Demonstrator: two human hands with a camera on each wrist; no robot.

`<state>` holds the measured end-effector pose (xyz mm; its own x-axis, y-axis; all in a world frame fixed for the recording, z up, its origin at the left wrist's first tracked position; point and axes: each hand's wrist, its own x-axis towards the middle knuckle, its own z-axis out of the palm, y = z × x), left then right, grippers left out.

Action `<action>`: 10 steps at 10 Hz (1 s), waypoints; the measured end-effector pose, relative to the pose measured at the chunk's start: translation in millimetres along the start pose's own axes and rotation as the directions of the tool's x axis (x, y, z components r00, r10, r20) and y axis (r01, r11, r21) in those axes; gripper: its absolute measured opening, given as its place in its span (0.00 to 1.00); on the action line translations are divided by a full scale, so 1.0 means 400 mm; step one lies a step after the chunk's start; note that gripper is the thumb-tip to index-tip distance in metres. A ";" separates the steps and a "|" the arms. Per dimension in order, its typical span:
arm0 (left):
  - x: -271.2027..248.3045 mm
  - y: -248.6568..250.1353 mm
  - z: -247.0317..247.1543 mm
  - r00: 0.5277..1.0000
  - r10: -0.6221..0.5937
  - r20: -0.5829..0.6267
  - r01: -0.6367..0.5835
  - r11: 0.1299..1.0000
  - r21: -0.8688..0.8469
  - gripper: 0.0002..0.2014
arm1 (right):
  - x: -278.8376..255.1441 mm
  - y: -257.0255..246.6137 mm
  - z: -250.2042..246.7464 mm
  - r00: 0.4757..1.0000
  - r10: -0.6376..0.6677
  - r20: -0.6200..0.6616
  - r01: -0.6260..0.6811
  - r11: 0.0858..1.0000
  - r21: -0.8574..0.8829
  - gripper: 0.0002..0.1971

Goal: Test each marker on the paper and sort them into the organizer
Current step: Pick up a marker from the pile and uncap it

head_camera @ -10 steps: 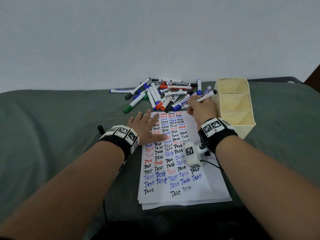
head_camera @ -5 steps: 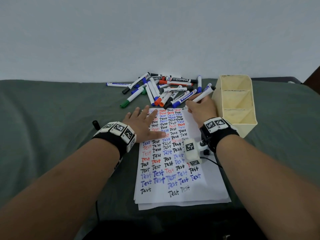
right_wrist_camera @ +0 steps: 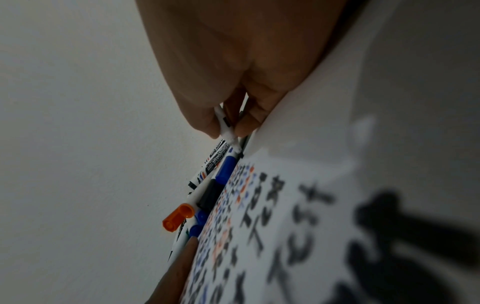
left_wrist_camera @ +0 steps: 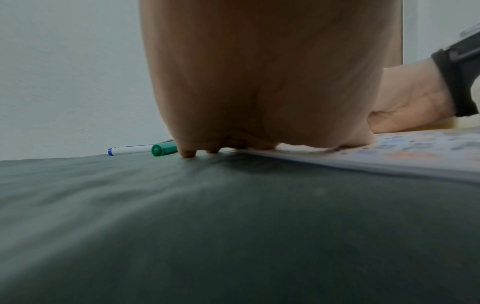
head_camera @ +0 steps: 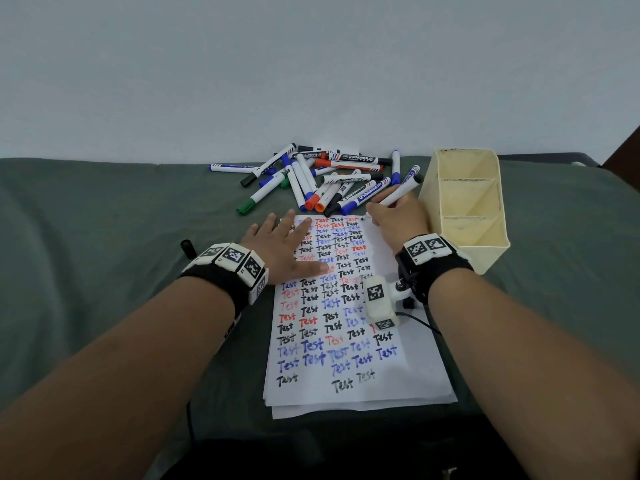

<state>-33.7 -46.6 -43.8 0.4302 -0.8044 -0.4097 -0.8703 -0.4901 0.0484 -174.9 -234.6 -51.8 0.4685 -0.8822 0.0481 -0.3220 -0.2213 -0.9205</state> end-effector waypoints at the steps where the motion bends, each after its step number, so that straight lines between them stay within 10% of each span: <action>1: 0.000 -0.002 0.001 1.000 0.000 0.004 0.000 1.000 -0.003 0.60 | 0.000 -0.001 0.001 1.000 -0.001 -0.001 0.001 1.000 -0.011 0.02; 10: 0.014 -0.015 0.012 1.000 0.016 -0.022 -0.016 1.000 -0.007 0.63 | 0.001 0.001 -0.001 1.000 -0.002 -0.024 0.003 1.000 0.028 0.02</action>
<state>-27.0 -46.7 -50.7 0.4214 -0.8195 -0.3884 -0.8755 -0.4793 0.0613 -175.1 -235.0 -52.0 0.4494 -0.8913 0.0595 -0.2975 -0.2122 -0.9308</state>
